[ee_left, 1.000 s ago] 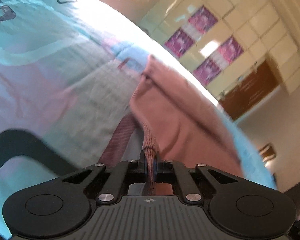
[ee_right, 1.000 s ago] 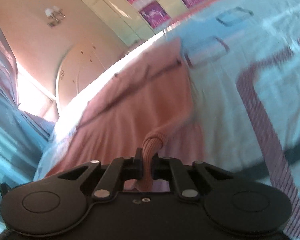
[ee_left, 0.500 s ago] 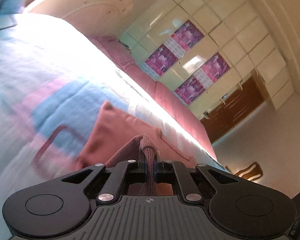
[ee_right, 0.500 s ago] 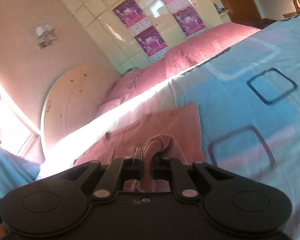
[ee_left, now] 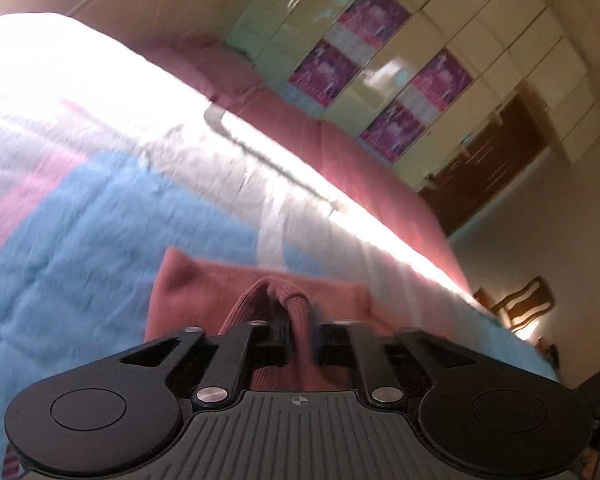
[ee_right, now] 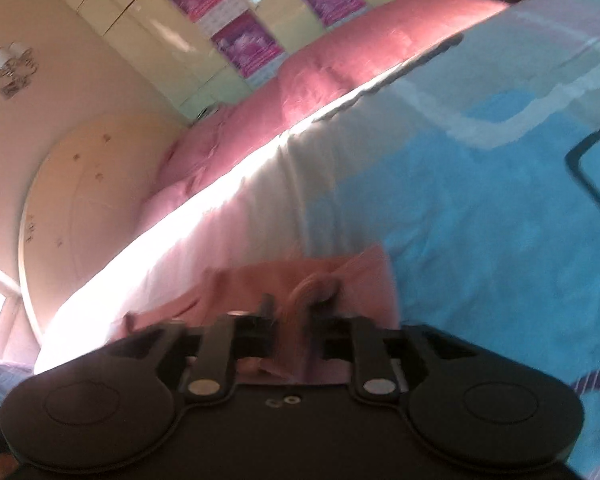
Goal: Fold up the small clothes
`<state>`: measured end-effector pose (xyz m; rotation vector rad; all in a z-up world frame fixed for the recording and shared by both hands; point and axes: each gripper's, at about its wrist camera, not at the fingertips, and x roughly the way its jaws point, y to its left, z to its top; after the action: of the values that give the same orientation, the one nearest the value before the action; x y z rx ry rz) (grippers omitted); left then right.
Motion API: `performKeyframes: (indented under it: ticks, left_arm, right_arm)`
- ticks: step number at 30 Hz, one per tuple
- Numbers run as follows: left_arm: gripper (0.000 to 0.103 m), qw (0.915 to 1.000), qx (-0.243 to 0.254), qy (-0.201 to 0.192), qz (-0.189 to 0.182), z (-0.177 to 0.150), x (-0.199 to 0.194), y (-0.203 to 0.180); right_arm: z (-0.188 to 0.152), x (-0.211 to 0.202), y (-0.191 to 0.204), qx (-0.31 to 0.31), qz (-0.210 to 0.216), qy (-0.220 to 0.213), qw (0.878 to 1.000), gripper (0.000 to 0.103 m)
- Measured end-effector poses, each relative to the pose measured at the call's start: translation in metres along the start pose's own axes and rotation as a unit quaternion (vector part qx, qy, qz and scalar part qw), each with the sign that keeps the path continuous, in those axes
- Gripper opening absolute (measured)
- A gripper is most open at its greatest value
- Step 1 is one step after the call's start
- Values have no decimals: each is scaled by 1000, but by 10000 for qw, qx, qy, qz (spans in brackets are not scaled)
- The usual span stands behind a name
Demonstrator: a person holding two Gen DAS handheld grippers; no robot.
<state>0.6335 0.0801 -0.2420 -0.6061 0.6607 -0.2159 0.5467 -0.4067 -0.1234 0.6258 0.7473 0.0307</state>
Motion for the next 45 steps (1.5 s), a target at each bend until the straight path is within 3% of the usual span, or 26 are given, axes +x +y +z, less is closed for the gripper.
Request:
performKeyframes:
  ticks: [1,2,3,7,10,13,15,16,18,19,20,21,23,24,28,33,37,39,40,41,42,43,45]
  left_arm:
    - [68,9998,90,-173,53,0,-5,-1]
    - [77,9988,290,-345,208,1,-9,-4]
    - [76,9977,458,-406,280,3,-9,-6]
    - [76,9934,1077,-81,388,14,8,-12]
    - [72,9818,1757,339,632,13,32,-23]
    - [47,9690,2197,721,869,8,54,-30]
    - [32,9618,2435,789,972,2,63,-34]
    - [6,9578,2596,723,996,-1,63,-38]
    - [6,9610,2607,84,922,-1,40,-45]
    - [6,9628,2544,-317,852,-1,22,-46]
    - [6,9614,2512,-487,1010,-2,13,-45]
    - [6,9618,2457,-348,1160,-4,15,-38]
    - [6,9626,2396,-97,1259,-9,20,-29]
    - [6,9624,2429,-109,1215,-11,18,-30]
    - [6,9666,2258,-348,1164,1,13,-38]
    - [6,9577,2519,-426,1323,7,27,-48]
    - [7,9513,2678,289,1496,-2,68,-37]
    - [22,9531,2585,233,1555,1,63,-37]
    - [41,9527,2523,130,1690,2,55,-39]
    - [43,9502,2628,-131,1667,0,41,-46]
    - [43,9504,2767,-279,1392,-4,30,-57]
    - [43,9519,2842,-196,1131,-11,26,-69]
    - [43,9439,3229,198,665,-32,34,-103]
  right_arm:
    - [0,-6,-1,-14,5,-222,9998,76]
    - [-1,-13,-1,-118,-23,-469,9988,80]
    - [-1,-18,-1,-266,-21,-617,9977,75]
    - [5,-14,-5,-620,-126,-413,9971,54]
    - [4,-1,7,-1172,-307,-174,9925,51]
    - [0,21,25,-1862,-595,68,9807,48]
    - [-5,36,38,-2262,-755,242,9708,33]
    - [-10,43,43,-2499,-882,354,9636,11]
    - [-18,44,55,-3014,-1020,241,9477,9]
    - [-23,32,62,-3229,-988,-108,9412,8]
    - [-26,14,66,-3272,-826,-561,9396,8]
    - [-27,4,65,-3193,-769,-836,9408,8]
    - [-25,7,56,-3088,-976,-745,9432,8]
    - [-24,10,56,-3052,-923,-665,9455,8]
    - [-26,12,72,-3316,-994,-739,9353,8]
    - [-20,28,65,-3095,-1198,-609,9414,8]
    - [-22,59,48,-2902,-1419,-145,9463,11]
    - [-20,59,49,-2785,-1456,-100,9493,19]
    - [-17,56,53,-2706,-1548,-99,9501,32]
    - [-16,51,59,-2718,-1671,-185,9476,40]
    - [-20,40,69,-2833,-1634,-393,9442,40]
    - [-25,31,81,-2926,-1311,-478,9460,37]
    - [-45,37,112,-3229,-672,-94,9440,31]
